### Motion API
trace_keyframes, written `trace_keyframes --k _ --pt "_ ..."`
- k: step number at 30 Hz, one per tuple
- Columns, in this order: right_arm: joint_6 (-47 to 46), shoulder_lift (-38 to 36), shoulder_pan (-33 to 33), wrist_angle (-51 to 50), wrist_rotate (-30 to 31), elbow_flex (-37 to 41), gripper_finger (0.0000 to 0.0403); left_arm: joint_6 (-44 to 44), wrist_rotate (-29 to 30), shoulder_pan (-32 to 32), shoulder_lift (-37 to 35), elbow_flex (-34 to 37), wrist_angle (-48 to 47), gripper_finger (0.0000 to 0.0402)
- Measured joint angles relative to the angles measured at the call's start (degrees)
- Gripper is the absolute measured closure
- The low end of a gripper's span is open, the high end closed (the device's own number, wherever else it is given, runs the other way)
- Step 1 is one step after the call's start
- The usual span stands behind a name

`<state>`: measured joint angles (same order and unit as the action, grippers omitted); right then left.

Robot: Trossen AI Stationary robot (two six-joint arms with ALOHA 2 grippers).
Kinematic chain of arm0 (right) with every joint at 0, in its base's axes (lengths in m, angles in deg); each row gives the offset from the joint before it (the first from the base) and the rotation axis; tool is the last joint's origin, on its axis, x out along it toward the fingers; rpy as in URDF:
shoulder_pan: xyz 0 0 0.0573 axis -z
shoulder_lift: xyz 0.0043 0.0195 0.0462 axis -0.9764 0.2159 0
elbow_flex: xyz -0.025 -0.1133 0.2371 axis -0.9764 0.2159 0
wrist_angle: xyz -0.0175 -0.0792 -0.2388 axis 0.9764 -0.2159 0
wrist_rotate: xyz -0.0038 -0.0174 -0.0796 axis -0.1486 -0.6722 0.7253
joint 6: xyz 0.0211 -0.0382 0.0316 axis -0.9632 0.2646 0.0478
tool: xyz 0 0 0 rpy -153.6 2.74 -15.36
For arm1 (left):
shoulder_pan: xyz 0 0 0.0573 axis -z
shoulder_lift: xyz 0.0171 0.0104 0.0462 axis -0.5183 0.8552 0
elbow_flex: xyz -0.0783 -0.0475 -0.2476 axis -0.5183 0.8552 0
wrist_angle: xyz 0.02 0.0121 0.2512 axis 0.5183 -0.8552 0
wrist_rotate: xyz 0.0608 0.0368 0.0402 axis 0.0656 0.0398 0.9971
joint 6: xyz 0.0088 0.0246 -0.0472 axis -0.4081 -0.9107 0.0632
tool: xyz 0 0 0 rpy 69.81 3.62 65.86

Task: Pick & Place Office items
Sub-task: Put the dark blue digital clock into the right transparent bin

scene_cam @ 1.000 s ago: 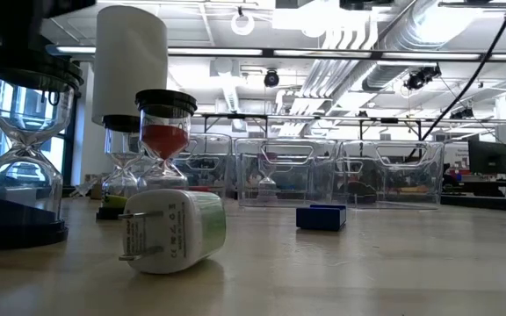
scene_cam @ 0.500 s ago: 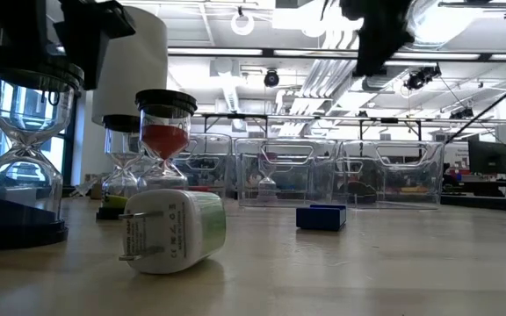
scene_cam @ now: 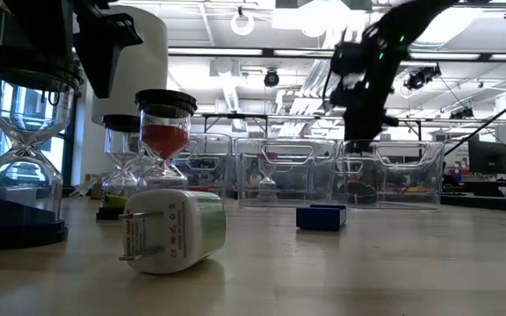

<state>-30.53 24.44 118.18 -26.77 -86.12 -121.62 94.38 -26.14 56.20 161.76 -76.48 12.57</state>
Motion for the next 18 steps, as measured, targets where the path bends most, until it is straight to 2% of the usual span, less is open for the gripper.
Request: trace_keyframes --k 10,18 --pt "1.6 12.5 3.4 2.3 0.0 0.1 0.0268 -3.9 0.0 -3.3 -0.4 0.0 0.2 0.0121" --pt "2.0 14.4 3.7 3.3 0.3 0.0 0.0265 -5.3 0.0 -5.1 -0.4 0.0 0.2 0.0121"
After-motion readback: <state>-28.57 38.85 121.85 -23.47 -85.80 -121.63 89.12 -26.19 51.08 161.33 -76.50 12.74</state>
